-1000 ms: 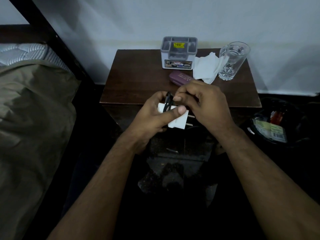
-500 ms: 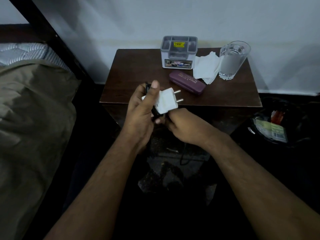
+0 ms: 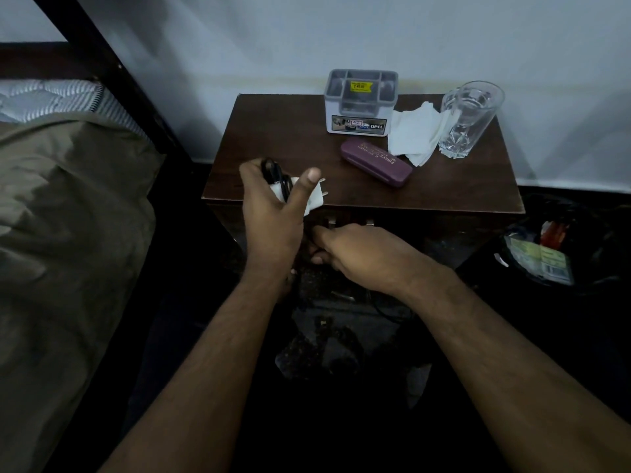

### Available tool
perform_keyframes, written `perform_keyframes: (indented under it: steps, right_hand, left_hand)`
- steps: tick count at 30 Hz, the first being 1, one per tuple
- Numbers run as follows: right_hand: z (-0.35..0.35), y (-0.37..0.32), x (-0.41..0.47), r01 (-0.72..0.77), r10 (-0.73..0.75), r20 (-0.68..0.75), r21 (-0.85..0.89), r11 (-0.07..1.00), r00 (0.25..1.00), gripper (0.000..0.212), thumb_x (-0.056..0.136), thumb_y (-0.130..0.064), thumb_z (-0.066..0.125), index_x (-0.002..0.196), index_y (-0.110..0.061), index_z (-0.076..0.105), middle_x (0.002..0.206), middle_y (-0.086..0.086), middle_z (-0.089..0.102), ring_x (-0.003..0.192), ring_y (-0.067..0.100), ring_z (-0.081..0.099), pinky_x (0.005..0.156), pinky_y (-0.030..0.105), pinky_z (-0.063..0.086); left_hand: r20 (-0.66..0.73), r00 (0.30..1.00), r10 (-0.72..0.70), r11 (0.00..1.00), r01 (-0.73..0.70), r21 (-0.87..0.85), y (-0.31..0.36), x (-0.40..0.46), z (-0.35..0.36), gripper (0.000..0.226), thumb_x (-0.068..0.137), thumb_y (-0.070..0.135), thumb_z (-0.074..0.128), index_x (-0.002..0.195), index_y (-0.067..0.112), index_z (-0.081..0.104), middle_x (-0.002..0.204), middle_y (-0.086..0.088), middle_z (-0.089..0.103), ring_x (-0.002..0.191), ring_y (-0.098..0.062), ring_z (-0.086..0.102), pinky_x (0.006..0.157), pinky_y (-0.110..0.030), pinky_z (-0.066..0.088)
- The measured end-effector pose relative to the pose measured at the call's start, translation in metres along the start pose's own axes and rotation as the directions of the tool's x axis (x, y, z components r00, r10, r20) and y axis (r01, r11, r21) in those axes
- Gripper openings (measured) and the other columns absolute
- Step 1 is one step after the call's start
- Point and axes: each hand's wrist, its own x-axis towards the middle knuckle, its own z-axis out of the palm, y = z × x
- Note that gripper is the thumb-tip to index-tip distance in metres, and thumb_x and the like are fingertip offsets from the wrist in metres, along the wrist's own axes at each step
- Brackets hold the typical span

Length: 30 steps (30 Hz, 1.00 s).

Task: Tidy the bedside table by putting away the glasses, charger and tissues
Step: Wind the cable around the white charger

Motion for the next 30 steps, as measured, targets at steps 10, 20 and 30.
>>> perform_keyframes:
  steps: [10, 20, 30]
  right_hand:
    - [-0.011, 0.008, -0.005, 0.093, -0.097, -0.215, -0.03, 0.995, 0.972, 0.013, 0.101, -0.033, 0.05, 0.098, -0.024, 0.059, 0.104, -0.008, 0.074, 0.097, 0.023, 0.07, 0.074, 0.028, 0.035]
    - [-0.034, 0.015, -0.02, 0.012, -0.021, -0.506, -0.021, 1.0, 0.862, 0.045, 0.095, -0.049, 0.048, 0.087, -0.011, 0.068, 0.08, 0.002, 0.068, 0.079, 0.028, 0.065, 0.064, 0.038, 0.045]
    - [-0.03, 0.033, -0.017, -0.021, 0.194, -0.421, 0.38, 0.925, 0.886, 0.007, 0.096, -0.024, 0.057, 0.092, -0.022, 0.062, 0.082, -0.006, 0.068, 0.08, 0.016, 0.066, 0.073, 0.045, 0.054]
  left_hand:
    - [0.186, 0.982, 0.023, 0.955, -0.076, 0.286, -0.002, -0.001, -0.004, 0.052, 0.082, 0.044, 0.081, 0.106, 0.016, 0.044, 0.095, 0.005, 0.057, 0.084, -0.012, 0.055, 0.071, -0.019, 0.04]
    - [0.517, 0.852, -0.08, 0.995, 0.103, -0.017, 0.002, -0.003, -0.001, 0.097, 0.063, 0.09, 0.059, 0.11, 0.005, 0.059, 0.091, 0.006, 0.06, 0.076, 0.004, 0.054, 0.069, -0.014, 0.044]
    - [0.672, 0.723, -0.161, 0.844, 0.454, -0.287, 0.013, -0.01, -0.002, 0.031, 0.08, 0.034, 0.082, 0.094, 0.022, 0.058, 0.071, 0.006, 0.064, 0.053, -0.008, 0.055, 0.038, -0.018, 0.033]
